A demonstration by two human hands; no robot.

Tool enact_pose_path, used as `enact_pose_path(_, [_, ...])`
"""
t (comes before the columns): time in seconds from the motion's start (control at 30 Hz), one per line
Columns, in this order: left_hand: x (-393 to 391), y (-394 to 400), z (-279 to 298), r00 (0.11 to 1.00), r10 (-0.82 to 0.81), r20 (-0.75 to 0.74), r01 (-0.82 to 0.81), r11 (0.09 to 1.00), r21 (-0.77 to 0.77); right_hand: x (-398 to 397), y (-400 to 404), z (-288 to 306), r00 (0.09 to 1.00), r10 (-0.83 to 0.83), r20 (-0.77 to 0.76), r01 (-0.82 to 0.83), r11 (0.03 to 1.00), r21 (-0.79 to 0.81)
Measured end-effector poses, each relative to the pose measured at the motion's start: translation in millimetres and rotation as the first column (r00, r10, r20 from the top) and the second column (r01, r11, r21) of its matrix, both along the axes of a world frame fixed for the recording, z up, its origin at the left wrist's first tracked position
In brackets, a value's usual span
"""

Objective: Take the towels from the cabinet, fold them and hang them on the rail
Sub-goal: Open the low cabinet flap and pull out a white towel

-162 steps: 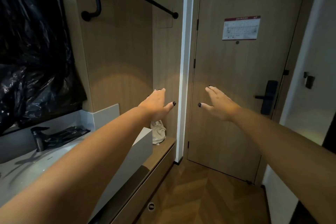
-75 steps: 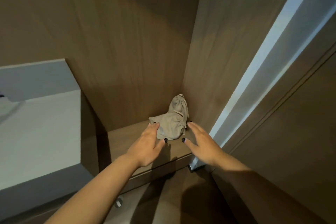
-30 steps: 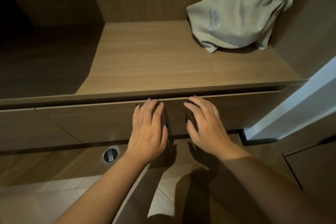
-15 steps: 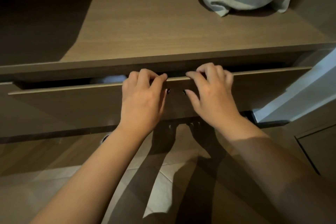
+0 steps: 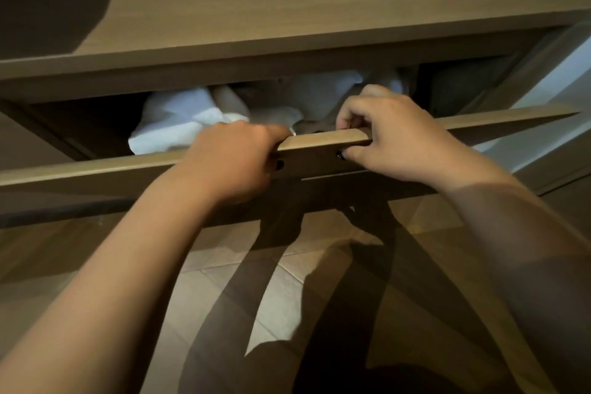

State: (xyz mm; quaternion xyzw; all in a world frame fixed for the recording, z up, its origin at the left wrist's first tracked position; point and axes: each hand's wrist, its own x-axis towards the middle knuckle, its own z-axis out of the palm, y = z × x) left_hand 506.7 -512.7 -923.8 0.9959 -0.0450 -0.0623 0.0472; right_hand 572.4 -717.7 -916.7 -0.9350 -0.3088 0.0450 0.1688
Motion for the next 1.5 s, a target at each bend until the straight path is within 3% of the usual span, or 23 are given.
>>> enact_pose_path(0.13, [-1.3,-6.2,1.1,0.939,-0.058,-0.338,0.016,0.992,-0.126,-12.5,-5.3,-14.0,0.997,0.066,-0.029,-0.072,0.955,-0.289])
enact_pose_path(0.2, [-5.6,-11.4,-3.1,0.884,-0.083,-0.46,0.017,0.989,-0.145,-19.9,-5.9,-18.8,0.99,0.055,-0.132,-0.102,0.919,-0.382])
enact_pose_path(0.37, [-24.4,-24.4,-39.9,0.816,-0.148,-0.559,0.105,0.989,-0.108,-46.6,-13.5,-41.5,0.902,-0.012,-0.431,-0.18,0.898,-0.401])
enact_pose_path(0.57, [-85.9,-54.1,-133.6,0.915,-0.039,-0.401,0.11,0.982,0.156,-101.7,-36.0,-132.9,0.97,-0.01,-0.245,-0.107,0.883,-0.458])
enact_pose_path(0.73, [-112.0,-62.2,-184.6,0.953,-0.04,-0.301,0.1,0.977,0.188,-115.9,-42.4,-199.7,0.989,0.029,-0.147,-0.092,0.89,-0.446])
enact_pose_path(0.9, [-111.0,-42.6,-209.7,0.951,-0.115,-0.288,0.182,0.958,0.221,-107.4,-41.0,-220.6,0.99,0.08,-0.116,-0.132,0.817,-0.561])
enact_pose_path(1.13, [-108.9,-14.5,-224.4,0.958,-0.248,-0.141,0.262,0.961,0.093,-101.2,-40.9,-247.0,0.99,0.112,-0.091,-0.144,0.791,-0.594])
enact_pose_path(1.2, [-105.5,-10.3,-222.9,0.975,-0.214,-0.061,0.212,0.977,-0.032,-100.1,-41.5,-248.7,0.986,0.119,-0.121,-0.167,0.803,-0.572])
enact_pose_path(1.27, [-98.3,-7.6,-213.7,0.999,-0.042,0.031,0.048,0.962,-0.268,-98.9,-41.6,-242.6,0.979,0.117,-0.165,-0.191,0.805,-0.561])
enact_pose_path(1.33, [-83.6,-5.2,-198.2,0.976,0.213,0.052,-0.158,0.849,-0.504,-95.8,-40.0,-228.1,0.959,0.087,-0.269,-0.218,0.833,-0.508])
enact_pose_path(1.37, [-73.1,-3.6,-188.3,0.939,0.343,0.018,-0.262,0.748,-0.61,-93.1,-37.0,-216.3,0.946,0.06,-0.319,-0.206,0.871,-0.446])
enact_pose_path(1.4, [-62.1,-2.6,-177.1,0.885,0.464,-0.05,-0.357,0.605,-0.711,-89.9,-32.3,-203.4,0.933,0.026,-0.358,-0.169,0.911,-0.376])
enact_pose_path(1.5, [-28.0,7.5,-151.8,0.655,0.658,-0.372,-0.515,0.029,-0.857,-72.7,-12.4,-168.8,0.913,-0.05,-0.404,-0.022,0.985,-0.171])
